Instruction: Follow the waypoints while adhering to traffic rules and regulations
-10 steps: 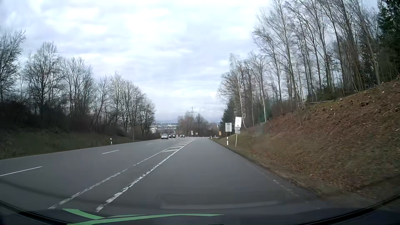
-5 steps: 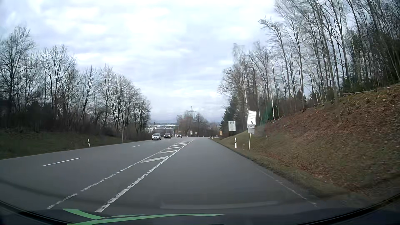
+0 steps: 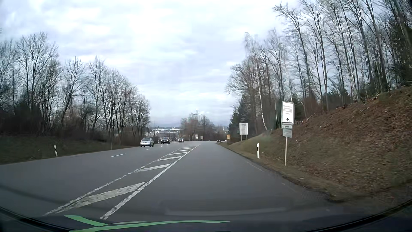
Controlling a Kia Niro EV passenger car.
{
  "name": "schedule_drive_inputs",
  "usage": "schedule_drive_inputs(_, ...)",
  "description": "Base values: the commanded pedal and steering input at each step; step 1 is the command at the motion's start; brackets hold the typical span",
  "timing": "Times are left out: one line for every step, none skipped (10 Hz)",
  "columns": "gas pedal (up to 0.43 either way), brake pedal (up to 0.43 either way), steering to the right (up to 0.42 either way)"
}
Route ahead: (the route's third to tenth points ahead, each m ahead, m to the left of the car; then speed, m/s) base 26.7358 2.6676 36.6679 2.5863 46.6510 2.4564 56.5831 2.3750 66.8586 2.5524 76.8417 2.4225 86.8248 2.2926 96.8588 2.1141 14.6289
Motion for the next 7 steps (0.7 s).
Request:
schedule_drive_inputs(0.000, 0.000, 0.001)
schedule_drive_inputs(0.000, 0.000, 0.000)
schedule_drive_inputs(0.000, 0.000, 0.001)
schedule_drive_inputs(0.000, 0.000, 0.001)
schedule_drive_inputs(0.000, 0.000, 0.001)
schedule_drive_inputs(0.000, 0.000, 0.001)
schedule_drive_inputs(0.000, 0.000, 0.001)
